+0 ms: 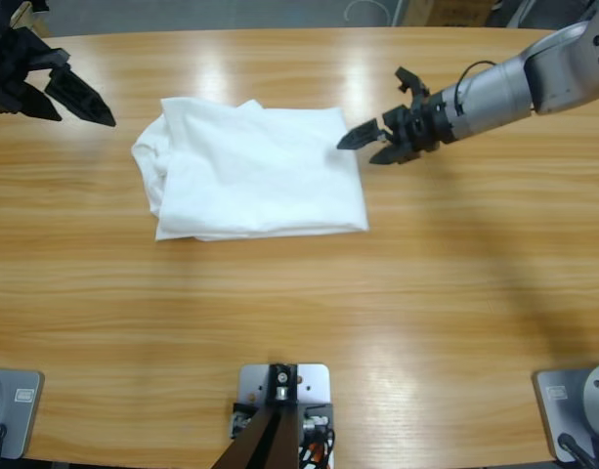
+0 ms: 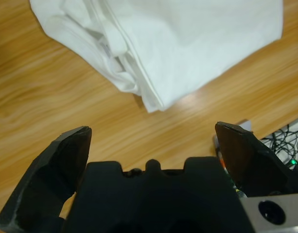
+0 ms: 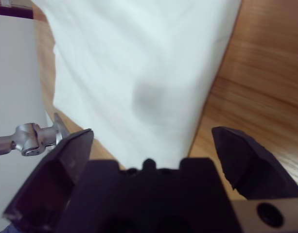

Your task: Fold clothes

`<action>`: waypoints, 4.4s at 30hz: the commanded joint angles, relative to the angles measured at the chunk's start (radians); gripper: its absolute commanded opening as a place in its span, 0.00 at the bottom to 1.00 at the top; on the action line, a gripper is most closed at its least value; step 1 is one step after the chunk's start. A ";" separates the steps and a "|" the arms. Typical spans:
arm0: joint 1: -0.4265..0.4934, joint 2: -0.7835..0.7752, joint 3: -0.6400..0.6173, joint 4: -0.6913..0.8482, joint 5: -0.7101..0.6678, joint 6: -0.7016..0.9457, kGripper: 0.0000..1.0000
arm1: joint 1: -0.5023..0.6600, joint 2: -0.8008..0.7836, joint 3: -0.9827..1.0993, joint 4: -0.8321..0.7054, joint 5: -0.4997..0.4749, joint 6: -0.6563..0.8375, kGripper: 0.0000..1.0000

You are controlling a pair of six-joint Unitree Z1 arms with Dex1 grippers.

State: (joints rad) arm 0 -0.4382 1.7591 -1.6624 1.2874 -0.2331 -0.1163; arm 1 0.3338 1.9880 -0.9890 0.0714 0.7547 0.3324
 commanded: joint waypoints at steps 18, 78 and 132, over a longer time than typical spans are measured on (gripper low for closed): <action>-0.011 -0.010 0.016 0.029 0.037 -0.018 0.99 | 0.071 0.210 0.023 -0.135 0.076 0.033 0.71; -0.001 0.032 0.065 0.021 0.045 -0.008 0.99 | -0.405 -0.198 -0.613 1.206 -0.502 -0.345 0.00; 0.047 0.002 0.136 0.011 0.028 0.015 0.99 | 0.338 0.707 -1.810 1.536 -0.304 -0.135 1.00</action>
State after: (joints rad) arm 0 -0.3994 1.7530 -1.5681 1.3055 -0.1996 -0.1150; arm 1 0.6376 2.5675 -2.6252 1.5122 0.4316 0.2067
